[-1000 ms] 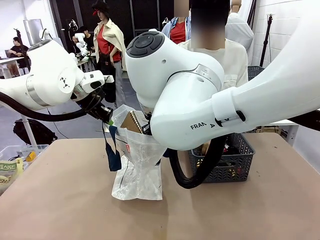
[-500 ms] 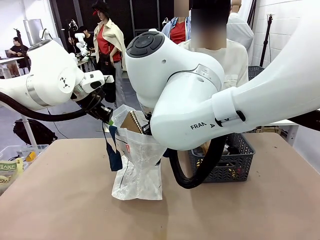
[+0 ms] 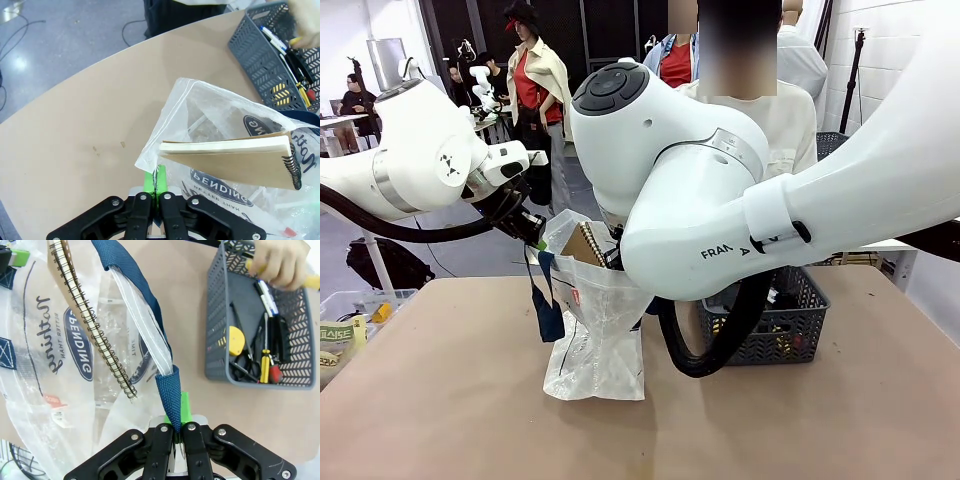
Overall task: Transfer purchased items from the store into the shopping bag.
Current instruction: Move the Reusable shopping bag to the right side of the table.
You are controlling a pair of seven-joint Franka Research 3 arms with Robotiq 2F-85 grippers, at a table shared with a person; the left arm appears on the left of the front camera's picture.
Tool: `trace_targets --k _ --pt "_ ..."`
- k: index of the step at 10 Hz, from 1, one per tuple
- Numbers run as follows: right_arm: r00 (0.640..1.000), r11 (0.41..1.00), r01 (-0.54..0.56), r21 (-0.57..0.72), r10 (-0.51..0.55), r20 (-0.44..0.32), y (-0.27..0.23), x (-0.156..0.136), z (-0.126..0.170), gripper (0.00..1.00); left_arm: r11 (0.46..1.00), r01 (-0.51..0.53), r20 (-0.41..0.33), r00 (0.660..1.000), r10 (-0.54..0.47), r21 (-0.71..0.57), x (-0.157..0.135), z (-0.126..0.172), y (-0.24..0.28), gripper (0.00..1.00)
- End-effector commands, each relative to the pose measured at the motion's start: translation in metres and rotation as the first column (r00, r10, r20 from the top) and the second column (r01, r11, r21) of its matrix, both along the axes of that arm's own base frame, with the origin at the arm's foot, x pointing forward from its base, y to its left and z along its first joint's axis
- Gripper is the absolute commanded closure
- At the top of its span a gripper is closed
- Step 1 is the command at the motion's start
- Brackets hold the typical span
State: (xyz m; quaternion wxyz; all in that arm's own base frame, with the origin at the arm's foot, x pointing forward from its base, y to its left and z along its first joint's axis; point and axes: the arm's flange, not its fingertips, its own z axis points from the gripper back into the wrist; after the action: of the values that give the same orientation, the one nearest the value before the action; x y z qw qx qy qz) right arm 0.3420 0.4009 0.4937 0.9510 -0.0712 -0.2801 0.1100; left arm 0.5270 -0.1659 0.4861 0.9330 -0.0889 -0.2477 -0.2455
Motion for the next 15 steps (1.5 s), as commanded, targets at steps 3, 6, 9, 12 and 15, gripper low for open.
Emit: trace_targets --k 3,6,9,12,15 --pt "1.0 1.0 0.001 -0.007 -0.001 0.007 -0.0009 -0.0002 -0.0014 1.0 1.0 -0.004 0.003 1.0 0.004 -0.002 -0.0001 0.0019 0.0017 1.0" --pt "1.0 1.0 0.001 -0.007 -0.001 0.007 -0.0009 -0.0002 -0.0014 1.0 1.0 -0.004 0.003 1.0 0.004 -0.002 -0.0001 0.0019 0.0017 1.0" --pt "1.0 1.0 0.001 -0.007 -0.001 0.007 -0.0009 -0.0002 -0.0014 1.0 1.0 -0.004 0.003 1.0 0.004 -0.002 -0.0001 0.0019 0.0017 1.0" --pt "1.0 1.0 0.001 -0.007 -0.001 0.007 -0.0009 -0.0002 -0.0014 1.0 1.0 -0.004 0.003 1.0 0.004 -0.002 -0.0001 0.0019 0.0017 1.0" --pt "1.0 1.0 0.001 -0.007 -0.001 0.007 -0.0009 -0.0002 -0.0014 1.0 1.0 -0.004 0.003 1.0 0.004 -0.002 -0.0001 0.0019 0.0017 1.0"
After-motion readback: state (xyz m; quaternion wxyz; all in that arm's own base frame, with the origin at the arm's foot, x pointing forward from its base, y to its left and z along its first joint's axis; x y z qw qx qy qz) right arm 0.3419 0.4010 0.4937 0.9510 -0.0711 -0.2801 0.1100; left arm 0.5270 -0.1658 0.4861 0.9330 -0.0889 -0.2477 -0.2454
